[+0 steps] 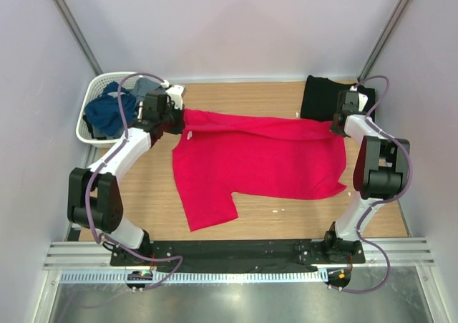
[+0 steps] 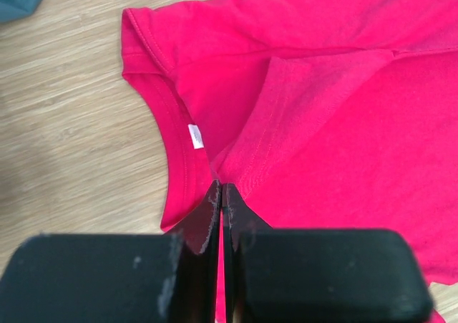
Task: Fold and stack the t-shirts
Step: Fold the tshirt
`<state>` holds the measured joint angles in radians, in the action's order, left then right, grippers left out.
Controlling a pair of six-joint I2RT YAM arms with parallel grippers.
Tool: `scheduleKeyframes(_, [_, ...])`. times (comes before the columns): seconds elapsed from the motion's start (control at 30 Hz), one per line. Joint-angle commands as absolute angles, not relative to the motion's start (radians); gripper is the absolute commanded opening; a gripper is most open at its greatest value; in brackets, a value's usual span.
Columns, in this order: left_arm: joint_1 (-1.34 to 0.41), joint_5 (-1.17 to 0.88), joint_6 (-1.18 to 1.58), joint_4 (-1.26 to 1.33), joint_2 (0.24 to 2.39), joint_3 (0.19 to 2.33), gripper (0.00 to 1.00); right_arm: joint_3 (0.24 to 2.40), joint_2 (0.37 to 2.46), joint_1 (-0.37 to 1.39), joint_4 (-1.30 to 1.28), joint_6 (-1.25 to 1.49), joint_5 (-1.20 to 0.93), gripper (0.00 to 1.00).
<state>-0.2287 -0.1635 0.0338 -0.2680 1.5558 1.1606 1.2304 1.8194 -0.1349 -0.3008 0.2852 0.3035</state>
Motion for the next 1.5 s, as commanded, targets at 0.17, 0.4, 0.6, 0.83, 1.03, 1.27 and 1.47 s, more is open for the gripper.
scheduleKeyframes(0.17, [-0.229,-0.146,0.003,-0.288,1.499,1.124,0.0,1.284,1.832,-0.147,-0.339,0.267,0.344,0.01])
scheduleKeyframes(0.4, [-0.232,-0.163,0.003,-0.308,1.519,1.117,0.0,1.313,1.876,-0.147,-0.373,0.255,0.351,0.01])
scheduleKeyframes(0.6, [-0.273,-0.187,0.003,-0.403,1.508,1.157,0.01,1.361,1.893,-0.147,-0.431,0.256,0.336,0.04])
scheduleKeyframes(0.83, [-0.328,-0.12,0.034,-0.416,1.516,1.147,0.0,1.397,1.894,-0.147,-0.456,0.241,0.333,0.06])
scheduleKeyframes(1.03, [-0.33,-0.087,0.028,-0.439,1.511,1.138,0.0,1.396,1.922,-0.147,-0.479,0.253,0.333,0.15])
scheduleKeyframes(1.27, [-0.339,-0.098,0.072,-0.468,1.473,1.131,0.0,1.394,1.93,-0.147,-0.48,0.258,0.328,0.16])
scheduleKeyframes(1.47, [-0.347,-0.078,0.075,-0.485,1.46,1.128,0.0,1.401,1.944,-0.149,-0.494,0.258,0.362,0.22])
